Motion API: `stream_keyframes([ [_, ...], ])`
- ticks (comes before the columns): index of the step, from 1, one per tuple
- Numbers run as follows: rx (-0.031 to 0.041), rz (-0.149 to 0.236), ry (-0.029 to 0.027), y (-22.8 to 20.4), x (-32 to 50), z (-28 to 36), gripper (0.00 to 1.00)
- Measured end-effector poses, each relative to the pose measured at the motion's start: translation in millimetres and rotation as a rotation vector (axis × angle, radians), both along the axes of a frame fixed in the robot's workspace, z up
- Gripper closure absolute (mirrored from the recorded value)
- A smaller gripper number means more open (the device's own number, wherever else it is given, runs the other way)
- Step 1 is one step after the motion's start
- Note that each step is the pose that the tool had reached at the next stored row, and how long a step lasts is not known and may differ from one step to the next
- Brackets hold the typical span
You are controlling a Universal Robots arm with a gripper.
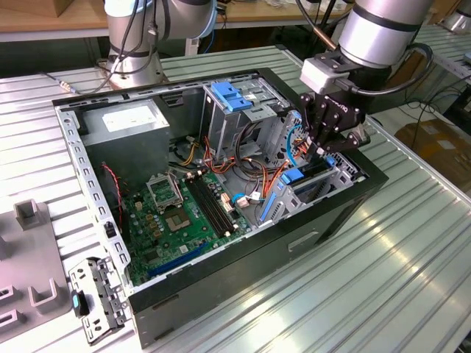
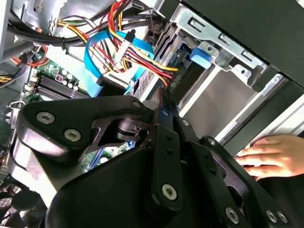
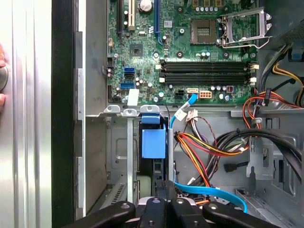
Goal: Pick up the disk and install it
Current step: 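Insert the second disk wire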
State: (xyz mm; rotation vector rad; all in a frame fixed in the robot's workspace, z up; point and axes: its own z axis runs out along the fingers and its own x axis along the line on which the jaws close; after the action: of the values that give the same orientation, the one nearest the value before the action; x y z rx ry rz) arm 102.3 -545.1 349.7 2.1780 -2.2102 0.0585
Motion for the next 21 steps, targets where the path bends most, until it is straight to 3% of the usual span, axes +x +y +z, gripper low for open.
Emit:
stream_keyframes([
  [4,-0.0001,0.000,0.0000,0.1,-0.1,3.5,0.89],
  [8,-0.0001,0.000,0.0001,0.0,0.0,14.9,0.89],
  [9,0.0001,0.000,0.0005,0.3,0.4,21.7,0.89],
  [15,-0.0002,0.000,0.0010,1.7,1.2,48.1,0.89],
  [17,-0.0010,0.000,0.0030,5.3,2.4,49.9,0.89],
  [21,-0.0074,0.000,0.0137,21.3,5.8,50.7,0.89],
])
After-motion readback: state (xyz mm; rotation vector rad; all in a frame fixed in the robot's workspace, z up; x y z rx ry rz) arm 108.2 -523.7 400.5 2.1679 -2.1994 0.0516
